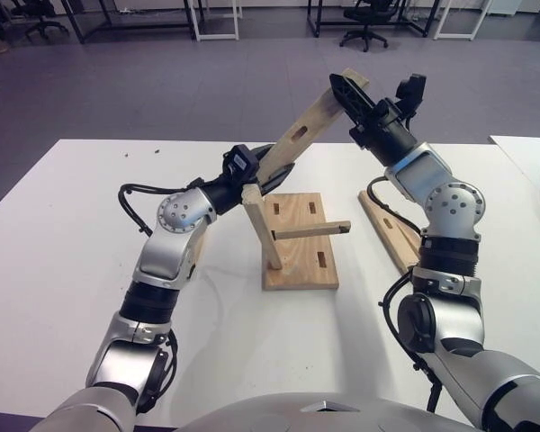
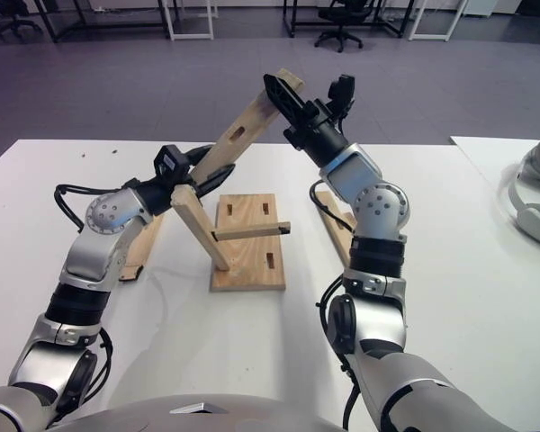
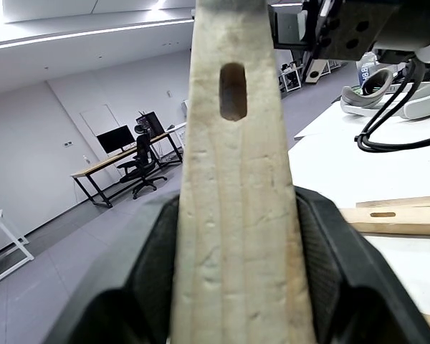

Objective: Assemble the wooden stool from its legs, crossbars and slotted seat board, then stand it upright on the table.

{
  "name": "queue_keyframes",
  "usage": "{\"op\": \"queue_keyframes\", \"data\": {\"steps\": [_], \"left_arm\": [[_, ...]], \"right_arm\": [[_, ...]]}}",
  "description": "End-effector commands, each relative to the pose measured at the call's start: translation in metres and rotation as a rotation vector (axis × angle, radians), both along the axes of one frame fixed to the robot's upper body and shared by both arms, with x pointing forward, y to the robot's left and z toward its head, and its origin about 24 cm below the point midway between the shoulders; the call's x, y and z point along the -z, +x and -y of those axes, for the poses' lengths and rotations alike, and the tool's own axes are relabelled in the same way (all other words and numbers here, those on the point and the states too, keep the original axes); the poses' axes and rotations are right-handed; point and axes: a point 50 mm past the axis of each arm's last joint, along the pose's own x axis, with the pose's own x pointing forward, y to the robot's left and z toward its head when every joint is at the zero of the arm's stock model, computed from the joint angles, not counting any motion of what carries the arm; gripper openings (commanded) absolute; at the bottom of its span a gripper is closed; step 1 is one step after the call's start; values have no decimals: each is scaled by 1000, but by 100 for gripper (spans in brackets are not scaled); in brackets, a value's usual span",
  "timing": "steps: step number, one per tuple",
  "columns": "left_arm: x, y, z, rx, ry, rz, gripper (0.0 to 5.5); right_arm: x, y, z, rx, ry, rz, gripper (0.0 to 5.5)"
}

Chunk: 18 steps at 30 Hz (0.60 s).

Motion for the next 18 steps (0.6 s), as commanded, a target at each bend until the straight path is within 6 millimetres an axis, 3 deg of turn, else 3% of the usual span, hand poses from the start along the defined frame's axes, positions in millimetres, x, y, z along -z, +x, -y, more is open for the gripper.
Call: {"op": "queue_keyframes", "data": {"steps": [1,5,6,9,12,14,18], "left_arm": [[-8,4,0,43,71,47,208],[-13,9,-2,61,106,77,208],[-14,11,-4,47,104,78,248],[-19,21,-19,-52,53,73,298],[-15,19,-38,-143,-48,25,357],[-11,5,-45,-181,-134,-14,397],[7,-31,-43,-249,-231,-103,403]], "right_arm": [[1,-1,1,4,-19,-13,108],[0,3,7,76,6,-17,106],[-2,4,13,124,33,-15,106],[8,0,50,353,35,-17,100],[33,-32,77,461,-12,-79,100],[51,-64,86,508,-84,-139,100],[74,-118,92,599,-134,-298,100]]}}
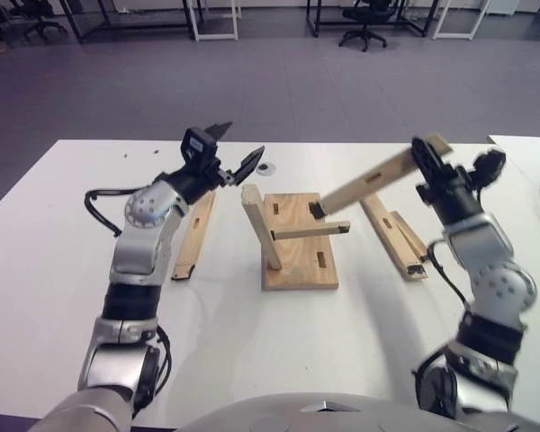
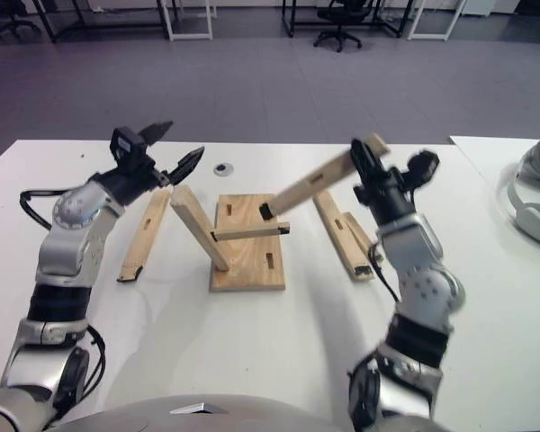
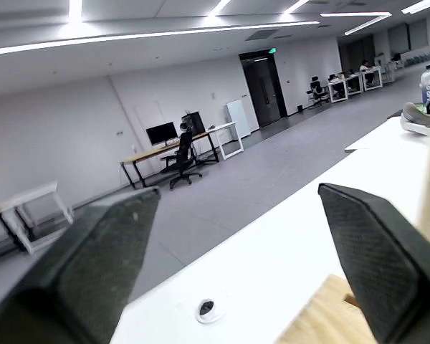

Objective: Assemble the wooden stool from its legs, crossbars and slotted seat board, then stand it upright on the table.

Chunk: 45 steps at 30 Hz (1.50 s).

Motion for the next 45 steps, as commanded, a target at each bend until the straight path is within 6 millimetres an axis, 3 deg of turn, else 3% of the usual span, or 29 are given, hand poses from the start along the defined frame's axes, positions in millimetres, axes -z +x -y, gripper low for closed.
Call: {"op": "queue_keyframes", "data": {"steps": [1,5,11,14,17,20,25,34,38,42,45], "left_arm": [[13,-27,5,-38,-63,-68,403],[1,-40,9,-58,-140,-41,403],[-3,-40,9,-71,-154,-35,403],[-5,-40,9,-63,-156,-30,403],[-13,-41,11,-38,-181,-11,403],[-18,-43,23,12,-214,-9,403],[-14,-51,58,114,-261,-51,403],[0,-47,73,85,-278,-104,403],[7,-49,89,120,-260,-112,403],[24,-54,100,132,-180,-116,403],[33,-50,103,93,-158,-116,403]], "right_arm": [[10,-36,2,65,-8,-110,100],[24,-46,0,95,6,-213,100],[40,-51,-9,159,17,-289,100],[29,-55,-13,188,-127,-274,100],[9,-48,-22,189,-414,-221,101],[1,-41,-34,168,-511,-190,102],[19,-39,-41,121,-540,-266,102],[18,-44,-57,7,-685,-189,102],[19,-37,-62,-49,-748,-185,104],[24,-34,-71,-170,-755,-195,209],[14,-34,-82,-239,-716,-95,272]]}}
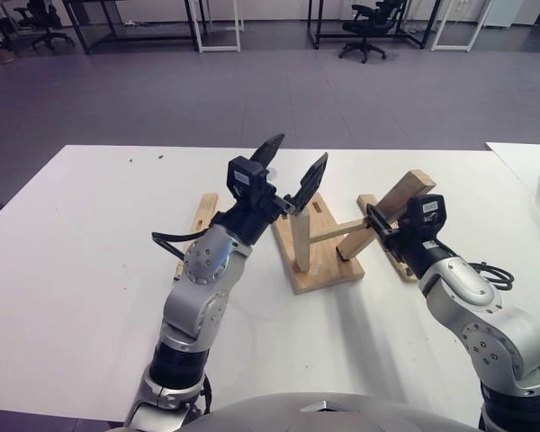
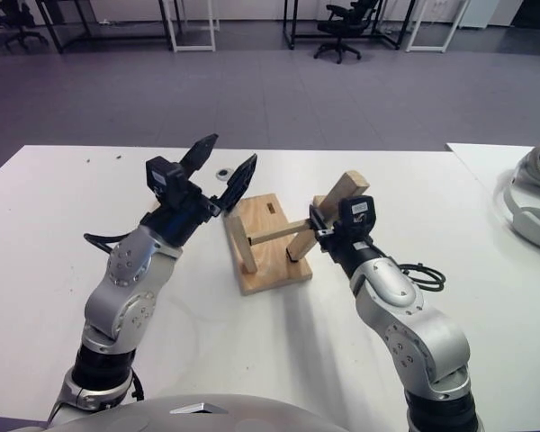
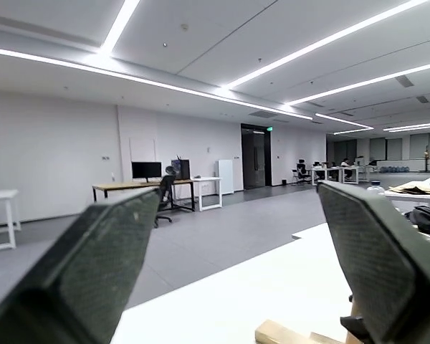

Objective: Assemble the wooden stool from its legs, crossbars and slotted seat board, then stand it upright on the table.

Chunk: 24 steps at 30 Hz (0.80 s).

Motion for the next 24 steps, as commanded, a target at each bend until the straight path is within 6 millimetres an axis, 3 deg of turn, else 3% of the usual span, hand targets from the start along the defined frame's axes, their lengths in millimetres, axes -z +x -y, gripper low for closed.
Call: {"op": "queue_keyframes", "data": {"steps": [1,3,6,10,15,20,24], "left_arm": [[41,8,12,-22,118,-153,403],[41,16,15,-57,93,-146,403],[32,19,22,-49,33,-108,403],[32,13,31,-5,35,-90,403],[32,16,22,-36,42,-87,403],[34,20,25,-46,47,-95,403],[30,20,12,-88,41,-80,403]], "right_arm": [[-9,-5,-27,-222,78,49,291],[-11,-8,-31,-278,66,71,341],[8,-8,-25,-313,-63,-17,423],[12,-2,-22,-329,-103,-30,423],[45,-5,-14,-294,-78,-239,423],[30,-17,-37,-457,3,-167,423],[15,4,-9,-233,66,-65,423]]}}
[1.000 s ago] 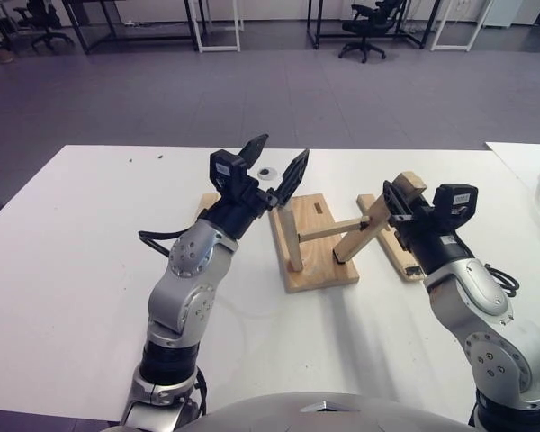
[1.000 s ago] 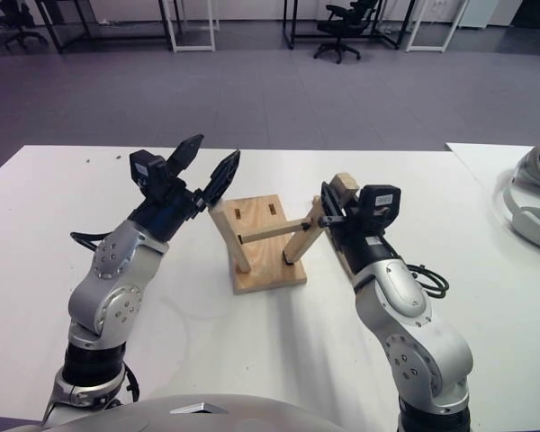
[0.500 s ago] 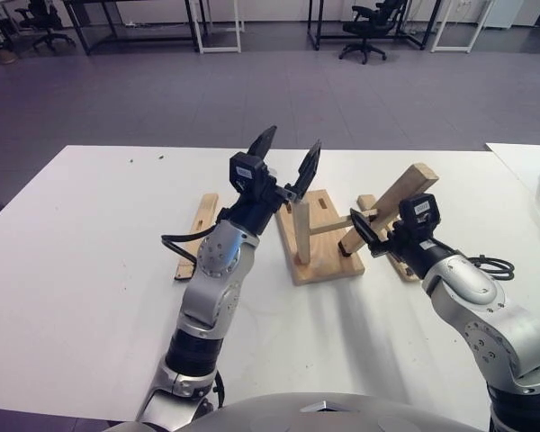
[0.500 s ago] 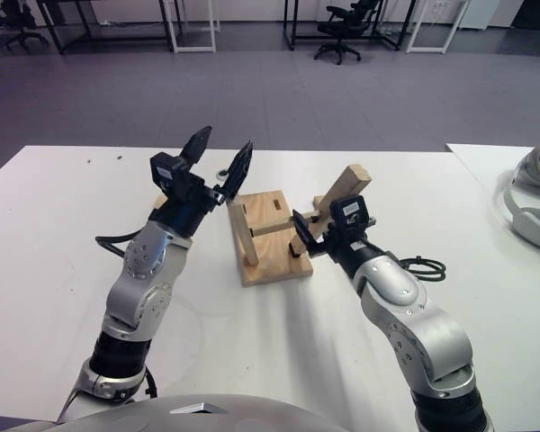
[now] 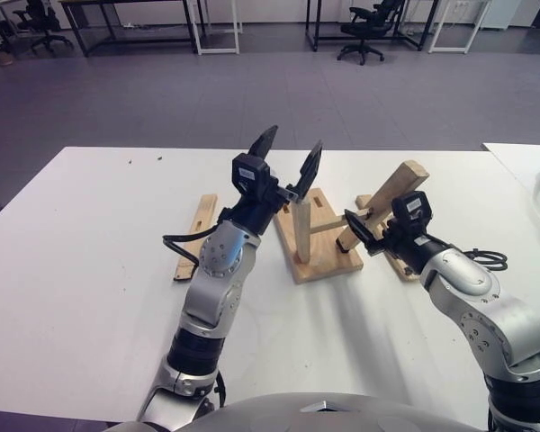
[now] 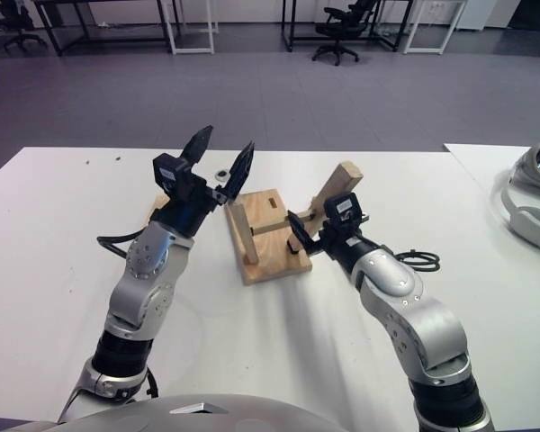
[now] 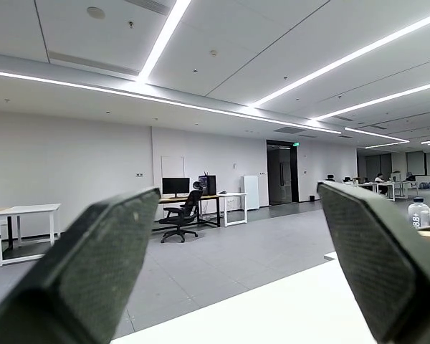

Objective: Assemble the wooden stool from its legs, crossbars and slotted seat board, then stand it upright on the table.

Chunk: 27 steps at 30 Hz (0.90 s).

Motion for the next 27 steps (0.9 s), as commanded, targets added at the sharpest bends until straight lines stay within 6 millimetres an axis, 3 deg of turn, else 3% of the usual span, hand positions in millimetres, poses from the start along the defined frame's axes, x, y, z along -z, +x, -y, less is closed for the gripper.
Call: {"op": "queue_keyframes", "data": {"steps": [1,5,9,13,16,18,21,22,23,24,27], "left_arm": [[22,3,-2,5,95,-112,403],[-11,4,-27,-25,37,-5,403],[-59,5,-25,22,-57,131,403],[-79,6,-26,71,32,163,403],[-64,13,-18,141,175,78,403],[-29,21,-12,136,314,-53,403],[30,26,-9,129,350,-239,403],[44,26,-8,125,369,-269,403],[50,26,-8,125,379,-274,403],[45,26,-7,133,357,-251,403],[4,31,-13,127,212,-117,403]], "right_arm": [[6,0,-1,-31,178,-71,423],[-32,3,8,-46,319,142,423],[-69,8,25,-56,389,333,423],[-113,17,29,-184,443,468,423],[-120,43,28,-177,383,383,423],[-84,60,38,-77,346,148,423],[-19,56,40,-30,341,-128,423],[-9,52,35,-37,365,-158,423],[-9,50,29,-56,405,-155,423],[-22,49,22,-96,455,-97,423],[-73,54,21,-159,620,115,423]]}}
